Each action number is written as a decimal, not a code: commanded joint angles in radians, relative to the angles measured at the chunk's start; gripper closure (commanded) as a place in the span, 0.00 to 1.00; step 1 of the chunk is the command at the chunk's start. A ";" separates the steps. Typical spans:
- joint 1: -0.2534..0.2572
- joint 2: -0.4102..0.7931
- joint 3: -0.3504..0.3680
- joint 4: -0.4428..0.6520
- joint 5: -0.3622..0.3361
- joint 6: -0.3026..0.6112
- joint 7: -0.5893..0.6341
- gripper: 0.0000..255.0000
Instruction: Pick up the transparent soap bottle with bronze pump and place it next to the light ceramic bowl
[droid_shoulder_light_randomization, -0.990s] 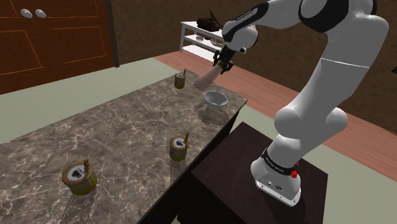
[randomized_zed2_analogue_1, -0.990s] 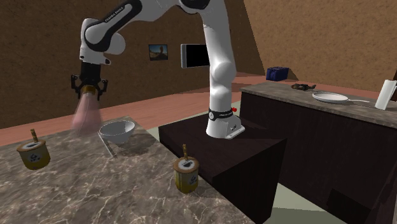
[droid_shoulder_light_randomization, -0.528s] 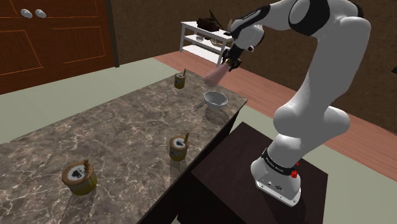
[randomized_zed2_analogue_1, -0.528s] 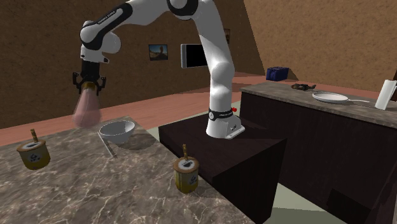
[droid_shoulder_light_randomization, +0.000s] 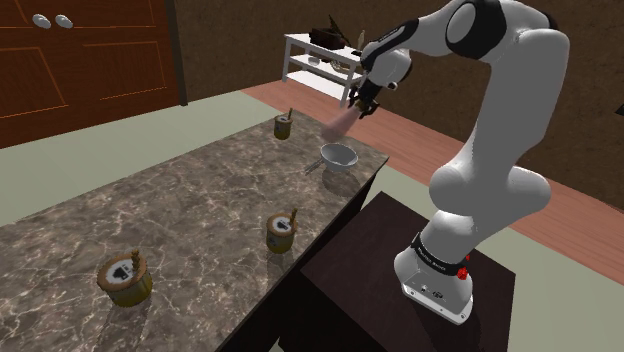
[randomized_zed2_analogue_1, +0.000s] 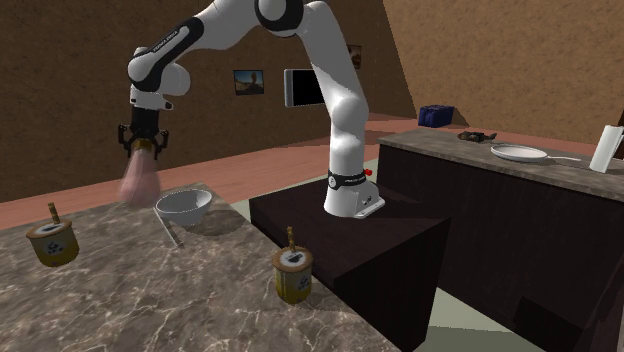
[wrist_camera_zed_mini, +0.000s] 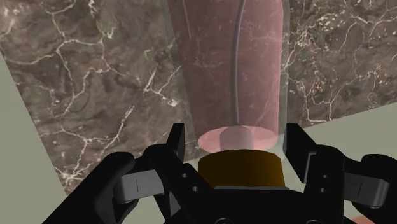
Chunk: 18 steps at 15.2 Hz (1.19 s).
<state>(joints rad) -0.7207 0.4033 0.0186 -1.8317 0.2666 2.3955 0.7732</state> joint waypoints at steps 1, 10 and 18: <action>-0.001 0.014 0.002 -0.007 0.004 0.021 -0.006 1.00; -0.005 0.088 0.013 -0.024 0.025 0.111 -0.035 1.00; -0.012 0.163 0.025 -0.025 0.043 0.186 -0.062 1.00</action>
<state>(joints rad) -0.7325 0.5592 0.0408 -1.8506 0.3064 2.5684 0.7150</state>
